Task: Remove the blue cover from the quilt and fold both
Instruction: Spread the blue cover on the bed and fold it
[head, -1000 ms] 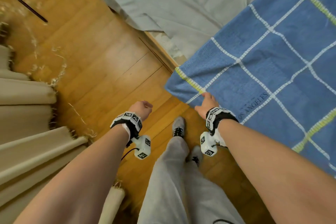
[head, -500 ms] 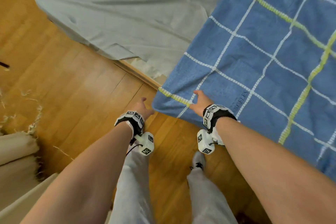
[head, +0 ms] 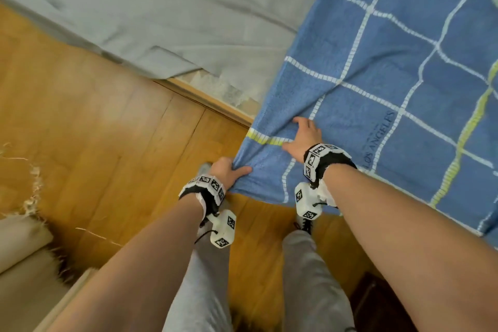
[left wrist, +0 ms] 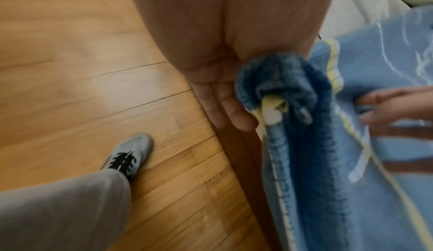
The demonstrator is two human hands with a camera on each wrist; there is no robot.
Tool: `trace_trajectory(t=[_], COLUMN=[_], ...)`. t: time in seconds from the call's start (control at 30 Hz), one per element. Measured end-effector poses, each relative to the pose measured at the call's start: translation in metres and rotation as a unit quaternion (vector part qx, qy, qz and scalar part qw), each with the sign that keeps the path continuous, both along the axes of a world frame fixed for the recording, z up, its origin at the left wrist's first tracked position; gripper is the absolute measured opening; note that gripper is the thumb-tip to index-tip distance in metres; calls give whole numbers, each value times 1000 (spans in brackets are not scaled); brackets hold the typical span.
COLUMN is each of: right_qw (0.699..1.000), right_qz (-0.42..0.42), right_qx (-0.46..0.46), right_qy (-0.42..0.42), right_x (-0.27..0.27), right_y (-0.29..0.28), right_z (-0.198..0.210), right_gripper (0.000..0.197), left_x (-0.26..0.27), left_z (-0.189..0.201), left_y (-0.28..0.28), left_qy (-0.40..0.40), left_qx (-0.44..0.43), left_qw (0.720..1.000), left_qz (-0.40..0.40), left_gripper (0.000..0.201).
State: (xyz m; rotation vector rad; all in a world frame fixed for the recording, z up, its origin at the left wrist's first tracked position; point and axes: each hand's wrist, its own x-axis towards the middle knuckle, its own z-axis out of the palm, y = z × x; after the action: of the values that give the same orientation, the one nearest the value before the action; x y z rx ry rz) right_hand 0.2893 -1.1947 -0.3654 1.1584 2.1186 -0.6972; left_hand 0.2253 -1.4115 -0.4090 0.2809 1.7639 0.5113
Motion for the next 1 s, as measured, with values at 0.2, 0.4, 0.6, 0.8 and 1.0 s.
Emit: trace_trajectory(t=[0.2,0.4,0.6,0.8,1.0], right_qw=[998,984,988,977,955], right_qz=[28,59,-38,-133,-212], right_qx=[-57,-168,-132,-59,6], right_qy=[-22,21,77,159,209], right_x=[24,54,130,227,324], right_y=[-63,-119,-65,46,136], right_z=[23,50,163,315,400], right_gripper=[88,82,71,57,56], left_x=[-9,7,46,100,175], left_z=[50,90,180,346,454], left_y=[-58,-144,-93,84,230], left_qy=[59,142,223,292,314], left_qx=[-25,-157,-228,-51,104], left_qw=[997,976,944,944,918], left_qz=[-38,-52,-87,-148,-217], left_gripper=[57,35,45,55,45])
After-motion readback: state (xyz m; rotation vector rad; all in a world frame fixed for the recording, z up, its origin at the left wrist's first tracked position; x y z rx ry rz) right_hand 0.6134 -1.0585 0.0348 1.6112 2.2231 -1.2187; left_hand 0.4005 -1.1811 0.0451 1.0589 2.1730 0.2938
